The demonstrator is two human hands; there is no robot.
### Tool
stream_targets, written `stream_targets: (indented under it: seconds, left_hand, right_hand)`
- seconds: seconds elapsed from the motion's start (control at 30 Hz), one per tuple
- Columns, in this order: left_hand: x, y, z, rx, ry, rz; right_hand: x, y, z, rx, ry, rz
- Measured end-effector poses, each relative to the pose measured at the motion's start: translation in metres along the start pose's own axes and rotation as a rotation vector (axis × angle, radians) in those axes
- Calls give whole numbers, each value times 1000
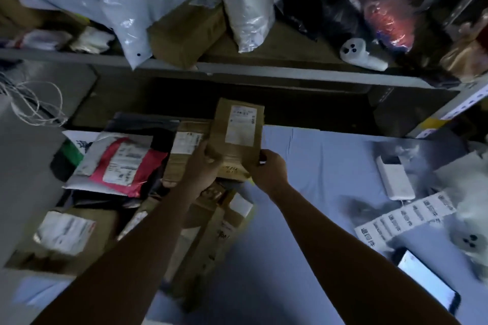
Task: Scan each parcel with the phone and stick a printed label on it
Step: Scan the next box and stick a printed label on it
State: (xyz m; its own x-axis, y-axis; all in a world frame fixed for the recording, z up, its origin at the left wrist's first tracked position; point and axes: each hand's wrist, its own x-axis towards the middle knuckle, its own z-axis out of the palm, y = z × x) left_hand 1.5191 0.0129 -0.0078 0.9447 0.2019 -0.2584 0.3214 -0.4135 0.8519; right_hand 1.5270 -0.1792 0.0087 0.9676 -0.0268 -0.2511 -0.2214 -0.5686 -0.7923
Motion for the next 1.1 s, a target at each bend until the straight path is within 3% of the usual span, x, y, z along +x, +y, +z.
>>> stream_targets:
  seconds: [0.37,0.6,0.83,1.1]
  left_hand:
    - [-79,28,38,-76,159,153]
    - [-162,35,108,-169,65,225]
    - [-253,7,198,-181,-127,162]
    - [-303,2,266,-180,-24,34]
  right_hand:
    - [-39,23,-62,101,-58,-81]
    - [-133,83,-128,189,21,-35]
    - [-227,181,-168,101,57,117]
    - [-241,256,-190,52,-19,60]
